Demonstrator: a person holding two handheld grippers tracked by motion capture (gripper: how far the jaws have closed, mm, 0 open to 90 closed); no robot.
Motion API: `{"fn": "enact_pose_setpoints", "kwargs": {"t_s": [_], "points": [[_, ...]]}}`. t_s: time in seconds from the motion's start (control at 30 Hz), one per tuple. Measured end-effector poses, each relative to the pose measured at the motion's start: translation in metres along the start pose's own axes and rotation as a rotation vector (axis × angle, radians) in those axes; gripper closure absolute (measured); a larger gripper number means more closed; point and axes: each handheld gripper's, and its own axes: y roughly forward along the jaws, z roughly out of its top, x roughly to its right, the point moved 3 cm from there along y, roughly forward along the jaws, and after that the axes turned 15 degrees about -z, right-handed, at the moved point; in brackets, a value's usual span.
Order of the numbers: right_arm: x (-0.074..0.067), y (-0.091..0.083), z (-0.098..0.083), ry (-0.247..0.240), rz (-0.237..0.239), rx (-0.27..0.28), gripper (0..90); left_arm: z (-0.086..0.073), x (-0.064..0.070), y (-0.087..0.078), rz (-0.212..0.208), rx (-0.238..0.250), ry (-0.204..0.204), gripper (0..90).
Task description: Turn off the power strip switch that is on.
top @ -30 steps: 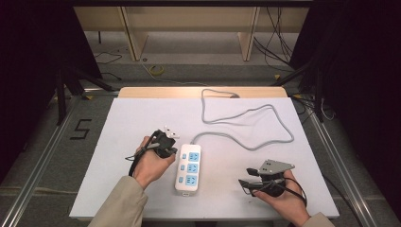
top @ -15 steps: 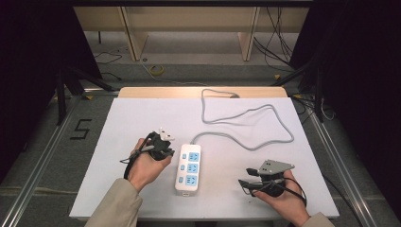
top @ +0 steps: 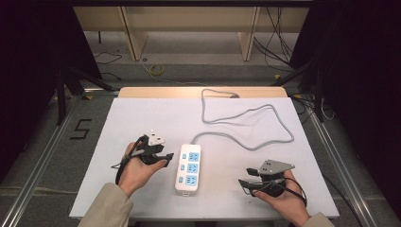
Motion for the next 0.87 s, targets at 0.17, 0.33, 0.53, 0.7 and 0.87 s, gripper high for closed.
{"fn": "enact_pose_setpoints", "kwargs": {"t_s": [0.17,0.33,0.53,0.7,0.87], "points": [[0.000,0.000,0.000,-0.001,-0.001,0.000,46.9,-0.010,-0.005,-0.006,0.012,0.015,0.003,36.6],[0.000,0.000,0.000,0.000,-0.001,0.000,46.9,-0.024,-0.011,-0.012,0.028,0.023,-0.015,30.5],[0.000,0.000,0.000,-0.001,-0.001,0.000,46.9,-0.040,-0.018,-0.020,0.055,0.029,-0.034,27.2],[-0.001,0.000,0.000,-0.003,0.000,-0.001,46.9,-0.048,-0.024,-0.025,0.078,0.036,-0.050,26.2],[0.000,0.000,0.000,-0.001,-0.003,-0.001,46.7,-0.053,-0.030,-0.022,0.101,0.019,-0.059,25.9]]}}
